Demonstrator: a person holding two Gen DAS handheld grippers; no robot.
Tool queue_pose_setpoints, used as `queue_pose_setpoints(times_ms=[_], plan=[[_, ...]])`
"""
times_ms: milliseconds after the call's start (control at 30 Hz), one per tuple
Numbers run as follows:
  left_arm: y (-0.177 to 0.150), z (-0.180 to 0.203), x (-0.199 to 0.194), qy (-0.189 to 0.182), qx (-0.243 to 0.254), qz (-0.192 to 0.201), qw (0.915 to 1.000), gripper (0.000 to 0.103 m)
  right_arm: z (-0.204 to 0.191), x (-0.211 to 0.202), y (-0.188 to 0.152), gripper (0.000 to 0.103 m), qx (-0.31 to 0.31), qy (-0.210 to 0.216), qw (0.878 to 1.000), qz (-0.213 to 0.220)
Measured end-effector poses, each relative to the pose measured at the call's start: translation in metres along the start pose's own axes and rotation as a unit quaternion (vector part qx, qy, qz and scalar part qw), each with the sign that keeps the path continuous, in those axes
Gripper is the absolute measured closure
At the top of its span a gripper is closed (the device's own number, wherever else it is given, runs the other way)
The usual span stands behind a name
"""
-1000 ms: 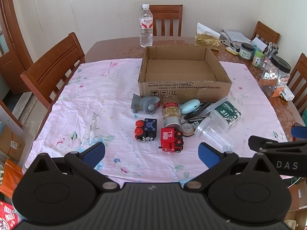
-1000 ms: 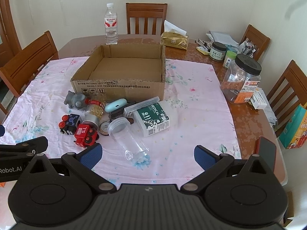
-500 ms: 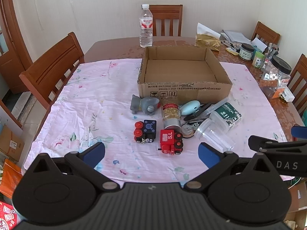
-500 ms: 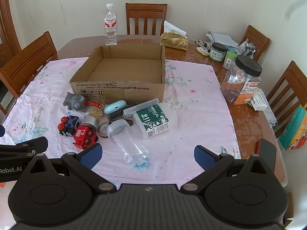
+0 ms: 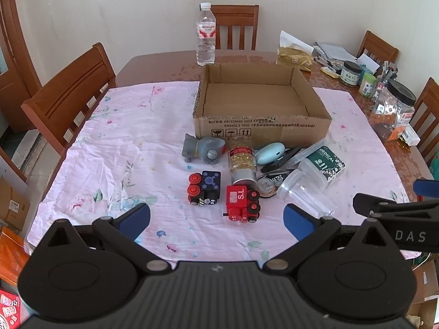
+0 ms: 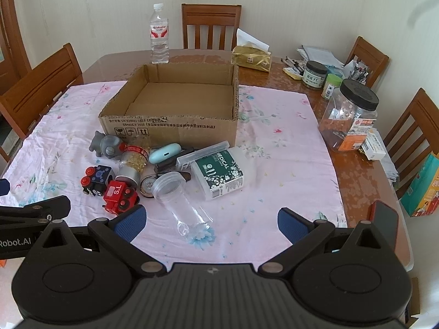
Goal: Organize rigid objects
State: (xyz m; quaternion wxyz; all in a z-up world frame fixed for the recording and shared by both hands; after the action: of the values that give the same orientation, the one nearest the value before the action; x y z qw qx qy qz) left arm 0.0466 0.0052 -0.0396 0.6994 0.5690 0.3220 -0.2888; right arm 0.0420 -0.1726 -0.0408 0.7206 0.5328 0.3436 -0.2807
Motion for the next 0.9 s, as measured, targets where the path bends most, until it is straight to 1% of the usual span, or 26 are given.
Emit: queue_pose_setpoints(times_ms=[133, 233, 400, 500, 700, 900], plan=[[0.0, 0.0, 0.006, -0.009, 0.0, -0.001, 1.0, 0.001, -0.002, 0.007, -0.002, 0.0, -0.009, 0.003, 1.0, 0.003], [-0.001, -0.002, 0.011, -0.017, -0.002, -0.001, 0.9999, 0.001, -0.001, 0.012, -0.004, 0.0, -0.012, 0.015, 1.0, 0.01], [-0.003, -0.007, 0.02, -0.016, -0.001, 0.0, 0.9999, 0.001, -0.001, 0.023, -0.009, 0.0, -0.026, 0.027, 0.999, 0.017], [-0.003, -0.011, 0.026, -0.013, 0.0, 0.006, 0.9999, 0.001, -0.003, 0.033, -0.015, 0.0, -0.03, 0.043, 0.998, 0.016], [-0.004, -0.021, 0.039, -0.003, 0.005, 0.008, 0.9999, 0.001, -0.01, 0.056, -0.027, 0.0, -0.044, 0.048, 0.998, -0.007], [-0.003, -0.032, 0.059, 0.008, 0.007, -0.006, 0.9999, 0.001, -0.011, 0.08, -0.031, 0.0, -0.031, 0.039, 0.998, -0.036]])
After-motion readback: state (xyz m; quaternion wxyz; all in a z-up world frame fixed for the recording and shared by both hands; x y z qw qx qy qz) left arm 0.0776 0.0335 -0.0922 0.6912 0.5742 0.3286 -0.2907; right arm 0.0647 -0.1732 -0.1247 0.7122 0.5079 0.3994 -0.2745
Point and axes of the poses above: each gripper's, at about its wrist camera, not at the fingertips, and x roughly the way its jaws point, z to its right, y to its top, the point moved 4 cm from there along x, roughly the way its jaws point, and after that the axes turned 15 degrees about -x, right-handed, at the moved point
